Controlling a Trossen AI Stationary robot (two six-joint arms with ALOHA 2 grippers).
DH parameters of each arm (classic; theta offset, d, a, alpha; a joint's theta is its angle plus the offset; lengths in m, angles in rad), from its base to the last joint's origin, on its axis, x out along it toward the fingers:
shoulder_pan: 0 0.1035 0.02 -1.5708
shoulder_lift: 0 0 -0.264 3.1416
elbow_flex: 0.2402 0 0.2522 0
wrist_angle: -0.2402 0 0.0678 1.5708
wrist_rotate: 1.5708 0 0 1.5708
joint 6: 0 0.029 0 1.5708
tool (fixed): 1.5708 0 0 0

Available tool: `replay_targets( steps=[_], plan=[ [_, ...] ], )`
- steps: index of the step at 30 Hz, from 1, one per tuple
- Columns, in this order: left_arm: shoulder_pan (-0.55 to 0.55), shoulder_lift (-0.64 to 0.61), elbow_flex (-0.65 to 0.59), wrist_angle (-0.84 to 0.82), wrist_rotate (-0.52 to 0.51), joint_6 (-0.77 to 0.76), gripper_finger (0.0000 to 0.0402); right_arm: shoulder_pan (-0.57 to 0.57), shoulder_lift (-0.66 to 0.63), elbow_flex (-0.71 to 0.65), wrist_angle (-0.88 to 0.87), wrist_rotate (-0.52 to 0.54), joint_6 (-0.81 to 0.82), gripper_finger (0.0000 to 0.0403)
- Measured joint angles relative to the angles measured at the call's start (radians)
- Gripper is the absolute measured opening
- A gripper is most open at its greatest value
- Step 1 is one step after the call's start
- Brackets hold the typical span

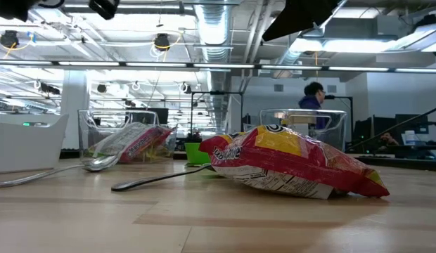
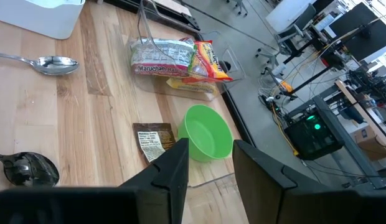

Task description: Pick & Place Food Item

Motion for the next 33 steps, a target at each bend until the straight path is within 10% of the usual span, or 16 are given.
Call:
replay_targets(
  steps=[16,25,33],
  plan=[
    [-0.103,0.0,0.0,0.0,-0.01,0.059,0.0,0.0,0.0,0.0,0.0,0.0,0.0,0.0118],
    [-0.102,0.0,0.0,-0.074,-0.208,0.119,0.0,0.002,0.0,0.0,0.0,-0.01,0.052,0.0118],
    [-0.101,0.0,0.0,-0.113,-0.384,0.121,0.0,-0.009,0.0,0.0,0.003,-0.336,0.198,0.0118]
  ],
)
